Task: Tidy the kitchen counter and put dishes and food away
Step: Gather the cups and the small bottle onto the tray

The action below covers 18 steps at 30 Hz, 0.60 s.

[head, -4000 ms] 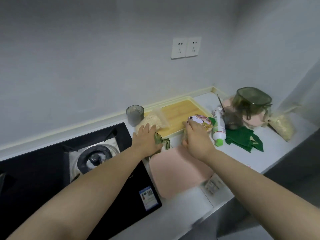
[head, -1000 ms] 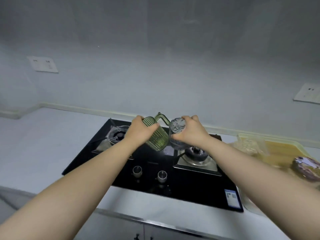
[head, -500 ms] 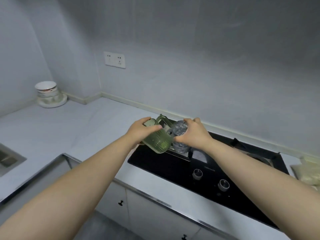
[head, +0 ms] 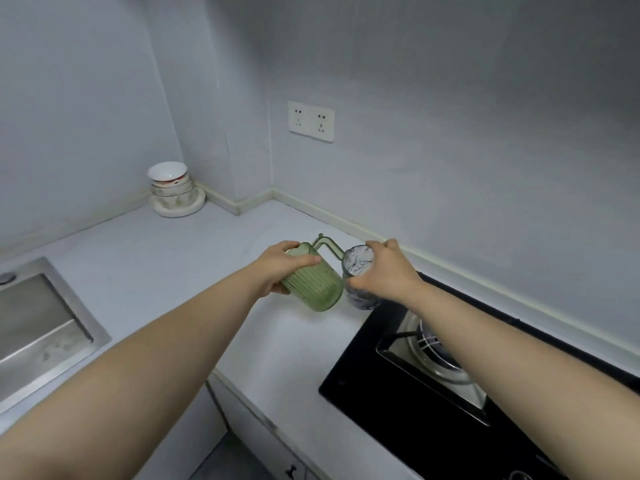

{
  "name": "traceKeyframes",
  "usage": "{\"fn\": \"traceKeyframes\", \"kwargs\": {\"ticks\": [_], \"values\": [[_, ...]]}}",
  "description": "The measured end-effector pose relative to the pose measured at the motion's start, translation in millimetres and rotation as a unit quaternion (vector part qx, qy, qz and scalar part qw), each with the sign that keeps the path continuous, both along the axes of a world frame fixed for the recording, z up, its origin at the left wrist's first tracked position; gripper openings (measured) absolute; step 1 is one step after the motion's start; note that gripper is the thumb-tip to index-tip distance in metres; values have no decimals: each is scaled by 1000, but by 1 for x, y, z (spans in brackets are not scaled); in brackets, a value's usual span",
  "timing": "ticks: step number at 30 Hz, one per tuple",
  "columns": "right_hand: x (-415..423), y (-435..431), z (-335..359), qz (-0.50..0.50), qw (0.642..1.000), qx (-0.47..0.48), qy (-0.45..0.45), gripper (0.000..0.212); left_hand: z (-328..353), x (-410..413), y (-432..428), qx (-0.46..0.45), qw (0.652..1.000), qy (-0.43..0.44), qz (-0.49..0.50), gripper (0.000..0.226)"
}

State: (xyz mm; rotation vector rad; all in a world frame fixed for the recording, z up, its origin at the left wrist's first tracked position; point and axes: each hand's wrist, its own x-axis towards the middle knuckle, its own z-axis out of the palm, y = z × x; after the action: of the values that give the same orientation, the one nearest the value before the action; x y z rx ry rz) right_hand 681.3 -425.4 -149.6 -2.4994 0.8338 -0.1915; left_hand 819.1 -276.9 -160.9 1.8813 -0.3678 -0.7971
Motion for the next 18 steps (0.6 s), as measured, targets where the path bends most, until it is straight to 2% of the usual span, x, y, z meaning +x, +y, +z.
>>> {"fn": "traceKeyframes", "kwargs": {"ticks": [9,13,18], "values": [[128,-2,-30,60,996,45,43,83,-29,114,9,27,998,-6,54,66],[197,0,-46,56,995,55,57,89,-41,182,0,56,996,-53,43,62],[283,-4,-64,26,996,56,59,92,-61,272,-18,94,989,-116,10,74]]}}
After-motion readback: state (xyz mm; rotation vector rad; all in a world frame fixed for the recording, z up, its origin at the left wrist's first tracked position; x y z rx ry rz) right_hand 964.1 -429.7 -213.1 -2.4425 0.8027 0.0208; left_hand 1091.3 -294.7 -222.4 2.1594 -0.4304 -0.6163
